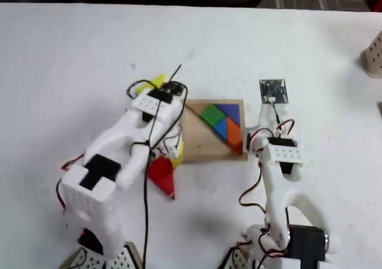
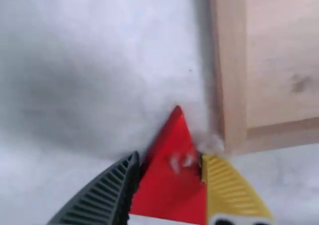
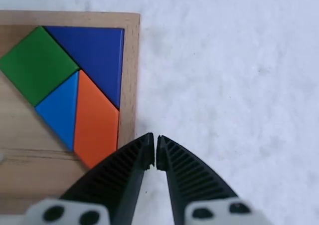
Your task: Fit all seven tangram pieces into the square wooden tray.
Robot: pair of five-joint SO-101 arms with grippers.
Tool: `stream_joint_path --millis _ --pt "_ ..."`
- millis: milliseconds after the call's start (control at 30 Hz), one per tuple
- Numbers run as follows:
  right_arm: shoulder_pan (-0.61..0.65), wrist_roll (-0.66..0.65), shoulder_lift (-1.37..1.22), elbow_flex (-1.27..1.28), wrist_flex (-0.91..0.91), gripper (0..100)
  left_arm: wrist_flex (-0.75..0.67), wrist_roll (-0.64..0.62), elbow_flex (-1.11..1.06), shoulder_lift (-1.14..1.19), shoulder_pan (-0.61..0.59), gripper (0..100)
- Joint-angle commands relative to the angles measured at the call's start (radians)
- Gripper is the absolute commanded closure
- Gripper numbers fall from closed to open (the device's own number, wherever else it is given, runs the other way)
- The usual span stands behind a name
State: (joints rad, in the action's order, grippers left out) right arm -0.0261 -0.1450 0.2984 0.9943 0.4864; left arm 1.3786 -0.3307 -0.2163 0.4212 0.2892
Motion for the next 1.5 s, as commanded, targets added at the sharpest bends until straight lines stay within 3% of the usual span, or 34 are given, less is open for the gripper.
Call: stream_joint_path --millis 0,167,433,633,900,1067,1400,1467 --pt "0.004 -0.011 0.012 -0.009 -0.021 98.1 0.021 0.014 -0.012 0.015 -0.004 83" --pt "-0.012 -0.009 0.012 -0.011 -0.021 98.1 0.052 0.017 0.0 0.013 -0.047 83" --pt "-0.012 -0.009 0.01 -0.011 -0.021 98.1 0.052 0.141 0.031 0.012 -0.249 83" --pt "-0.01 -0.009 0.008 -0.011 -0.021 98.1 0.031 0.198 0.014 -0.071 -0.318 83" --pt "-0.01 -0.009 0.004 -0.011 -0.021 98.1 -0.109 0.199 -0.301 -0.423 -0.32 83" --pt "-0.008 -0.009 0.004 -0.011 -0.021 98.1 -0.117 0.212 -0.4 -0.59 -0.325 83" --pt "-0.01 -0.009 0.004 -0.011 -0.021 98.1 -0.101 0.245 -0.454 -0.676 -0.318 83" --pt "-0.01 -0.009 0.004 -0.011 -0.021 98.1 -0.086 0.304 -0.454 -0.676 -0.323 83"
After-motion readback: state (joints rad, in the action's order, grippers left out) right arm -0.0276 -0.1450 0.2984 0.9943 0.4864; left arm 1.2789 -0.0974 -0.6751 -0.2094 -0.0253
